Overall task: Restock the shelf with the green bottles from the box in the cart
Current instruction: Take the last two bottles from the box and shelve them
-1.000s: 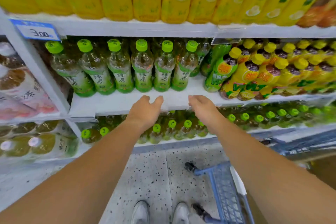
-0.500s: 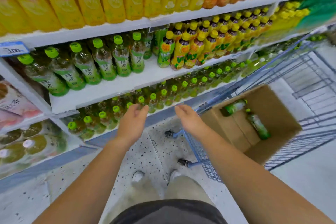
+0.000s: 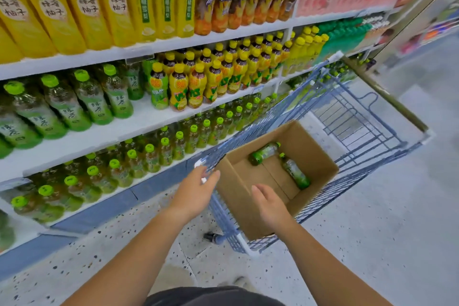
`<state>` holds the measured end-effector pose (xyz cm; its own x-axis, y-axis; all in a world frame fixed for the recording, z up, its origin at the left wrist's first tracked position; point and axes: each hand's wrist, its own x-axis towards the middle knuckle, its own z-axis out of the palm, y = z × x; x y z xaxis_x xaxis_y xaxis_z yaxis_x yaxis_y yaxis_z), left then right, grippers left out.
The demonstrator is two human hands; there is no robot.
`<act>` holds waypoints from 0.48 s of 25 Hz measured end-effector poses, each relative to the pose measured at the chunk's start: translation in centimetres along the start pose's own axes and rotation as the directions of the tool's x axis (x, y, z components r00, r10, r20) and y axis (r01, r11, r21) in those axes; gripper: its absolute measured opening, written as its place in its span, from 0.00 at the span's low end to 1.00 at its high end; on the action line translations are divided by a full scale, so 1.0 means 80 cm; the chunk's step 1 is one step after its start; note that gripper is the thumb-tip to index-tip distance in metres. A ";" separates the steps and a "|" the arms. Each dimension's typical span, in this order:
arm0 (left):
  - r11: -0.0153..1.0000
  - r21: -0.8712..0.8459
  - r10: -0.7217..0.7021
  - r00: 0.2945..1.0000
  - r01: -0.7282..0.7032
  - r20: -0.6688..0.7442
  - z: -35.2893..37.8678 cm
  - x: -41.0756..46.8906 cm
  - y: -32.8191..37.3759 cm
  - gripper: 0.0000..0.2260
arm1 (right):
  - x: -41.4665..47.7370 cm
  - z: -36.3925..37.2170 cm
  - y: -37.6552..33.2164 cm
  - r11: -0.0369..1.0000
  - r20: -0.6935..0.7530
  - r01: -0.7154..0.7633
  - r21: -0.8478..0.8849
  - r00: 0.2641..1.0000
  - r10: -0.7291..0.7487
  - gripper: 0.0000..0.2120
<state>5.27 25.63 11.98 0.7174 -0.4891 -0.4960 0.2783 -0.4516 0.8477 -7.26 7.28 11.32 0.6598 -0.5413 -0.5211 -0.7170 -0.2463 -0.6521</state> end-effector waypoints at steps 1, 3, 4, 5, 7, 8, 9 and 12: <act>1.000 -0.006 -0.004 1.000 0.004 0.006 0.024 0.000 0.005 0.31 | 0.004 -0.019 0.014 1.000 -0.005 -0.008 0.006 1.000 0.008 0.24; 1.000 -0.014 -0.019 1.000 0.019 0.012 0.069 0.001 0.013 0.31 | 0.014 -0.053 0.043 1.000 -0.003 -0.020 0.007 1.000 0.020 0.25; 0.999 -0.014 -0.030 1.000 0.030 0.008 0.091 0.002 0.015 0.31 | 0.019 -0.070 0.057 1.000 0.006 -0.025 -0.003 1.000 0.025 0.25; 0.999 -0.008 -0.042 0.999 0.042 0.002 0.109 0.002 0.017 0.31 | 0.025 -0.084 0.069 1.000 0.016 -0.026 -0.015 1.000 0.027 0.25; 0.998 0.013 -0.068 0.998 0.068 0.001 0.145 0.004 0.020 0.30 | 0.036 -0.113 0.090 0.999 0.036 -0.038 -0.028 0.999 0.039 0.25; 0.997 0.015 -0.080 0.997 0.080 0.005 0.163 0.008 0.022 0.29 | 0.042 -0.127 0.101 0.998 0.047 -0.050 -0.035 0.998 0.051 0.25; 0.996 0.019 -0.086 0.996 0.086 0.006 0.179 0.014 0.025 0.28 | 0.050 -0.140 0.111 0.997 0.054 -0.063 -0.045 0.996 0.066 0.25; 0.992 0.027 -0.127 0.992 0.126 0.011 0.218 0.050 0.029 0.26 | 0.081 -0.167 0.139 0.989 0.065 -0.132 -0.067 0.989 0.136 0.27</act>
<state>-2.36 9.61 8.67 0.6691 -0.4363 -0.6016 0.3494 -0.5298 0.7728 -13.95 -9.70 8.02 0.5690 -0.5168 -0.6397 -0.8113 -0.2259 -0.5392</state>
